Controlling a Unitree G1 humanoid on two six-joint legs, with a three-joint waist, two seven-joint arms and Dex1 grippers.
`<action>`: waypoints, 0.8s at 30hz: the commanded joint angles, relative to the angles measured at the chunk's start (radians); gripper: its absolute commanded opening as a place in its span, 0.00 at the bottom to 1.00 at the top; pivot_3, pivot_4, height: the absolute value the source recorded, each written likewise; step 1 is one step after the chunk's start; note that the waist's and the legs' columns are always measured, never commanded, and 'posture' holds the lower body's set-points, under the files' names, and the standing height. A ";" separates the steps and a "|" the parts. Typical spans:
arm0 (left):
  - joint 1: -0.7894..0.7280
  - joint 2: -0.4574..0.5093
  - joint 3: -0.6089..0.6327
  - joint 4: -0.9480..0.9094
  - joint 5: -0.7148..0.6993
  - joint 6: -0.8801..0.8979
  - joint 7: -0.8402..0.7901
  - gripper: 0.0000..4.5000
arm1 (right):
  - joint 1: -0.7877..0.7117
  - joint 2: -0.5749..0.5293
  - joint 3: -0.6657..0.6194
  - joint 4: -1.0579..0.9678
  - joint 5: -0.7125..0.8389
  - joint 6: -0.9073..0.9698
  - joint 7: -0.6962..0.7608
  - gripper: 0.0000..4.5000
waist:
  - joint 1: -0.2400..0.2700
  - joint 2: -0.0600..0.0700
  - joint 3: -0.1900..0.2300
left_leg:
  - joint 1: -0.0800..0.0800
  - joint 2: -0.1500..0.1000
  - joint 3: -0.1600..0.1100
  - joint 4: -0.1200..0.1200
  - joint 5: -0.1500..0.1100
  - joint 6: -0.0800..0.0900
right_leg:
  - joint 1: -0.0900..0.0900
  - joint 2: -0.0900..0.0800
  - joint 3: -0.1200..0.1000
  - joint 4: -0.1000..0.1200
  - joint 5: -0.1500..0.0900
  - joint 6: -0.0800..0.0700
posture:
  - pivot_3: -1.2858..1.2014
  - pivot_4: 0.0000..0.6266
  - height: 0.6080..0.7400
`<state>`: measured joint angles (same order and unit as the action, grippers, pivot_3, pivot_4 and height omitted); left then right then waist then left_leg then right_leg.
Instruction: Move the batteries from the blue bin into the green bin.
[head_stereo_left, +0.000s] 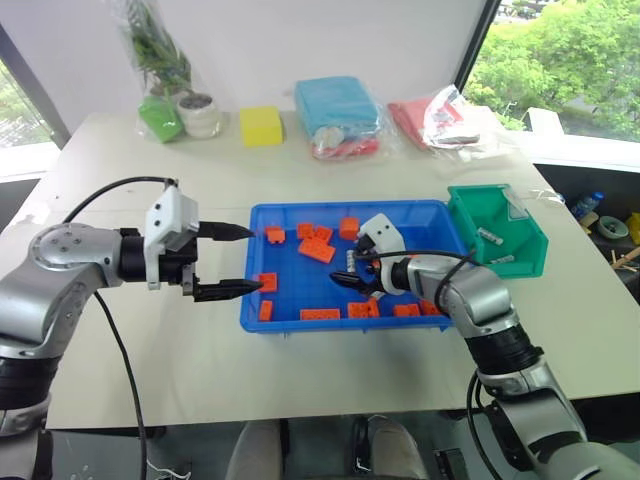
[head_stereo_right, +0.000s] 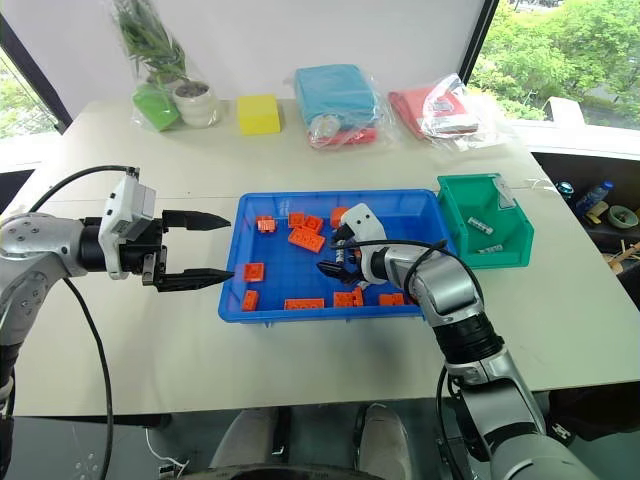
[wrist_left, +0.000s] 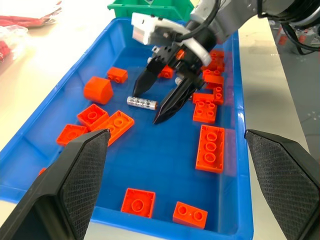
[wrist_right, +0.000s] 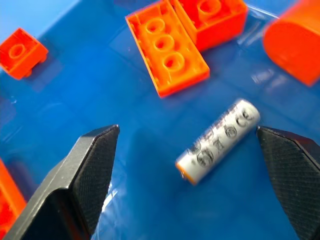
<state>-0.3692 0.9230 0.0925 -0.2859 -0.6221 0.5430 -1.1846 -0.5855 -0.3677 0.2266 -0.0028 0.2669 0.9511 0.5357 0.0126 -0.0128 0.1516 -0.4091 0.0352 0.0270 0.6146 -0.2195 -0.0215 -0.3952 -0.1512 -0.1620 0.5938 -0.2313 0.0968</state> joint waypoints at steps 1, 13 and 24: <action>-0.031 0.003 0.014 -0.017 -0.009 0.000 -0.001 1.00 | -0.006 0.002 0.010 0.034 -0.028 -0.041 0.005 0.81 | 0.000 0.000 0.000 | 0.000 0.000 0.000 0.000 0.000 0.000 | 0.000 0.000 0.000 0.000 0.000 0.000 | 0.52 0.24 0.72; -0.046 -0.009 0.001 0.011 0.008 -0.021 -0.016 1.00 | -0.042 -0.070 -0.151 -0.146 0.060 0.055 0.058 0.01 | 0.002 0.000 0.000 | 0.000 0.000 0.000 0.000 0.000 0.000 | 0.000 0.000 0.000 0.000 0.000 0.000 | 0.52 0.24 0.72; -0.040 -0.036 -0.015 0.023 0.026 -0.048 -0.024 1.00 | -0.095 -0.470 -0.365 0.102 0.002 -0.041 0.103 0.01 | -0.004 -0.002 -0.001 | -0.001 0.000 0.001 -0.002 0.000 0.000 | 0.003 0.000 0.000 -0.002 -0.001 -0.002 | 0.52 0.24 0.72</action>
<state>-0.3987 0.8875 0.0767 -0.2526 -0.5985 0.5128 -1.2027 -0.6873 -0.8153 -0.1247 0.1014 0.2764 0.9279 0.6189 0.0084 -0.0145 0.1509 -0.4097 0.0350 0.0282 0.6128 -0.2195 -0.0215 -0.3921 -0.1514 -0.1619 0.5925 -0.2312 0.0972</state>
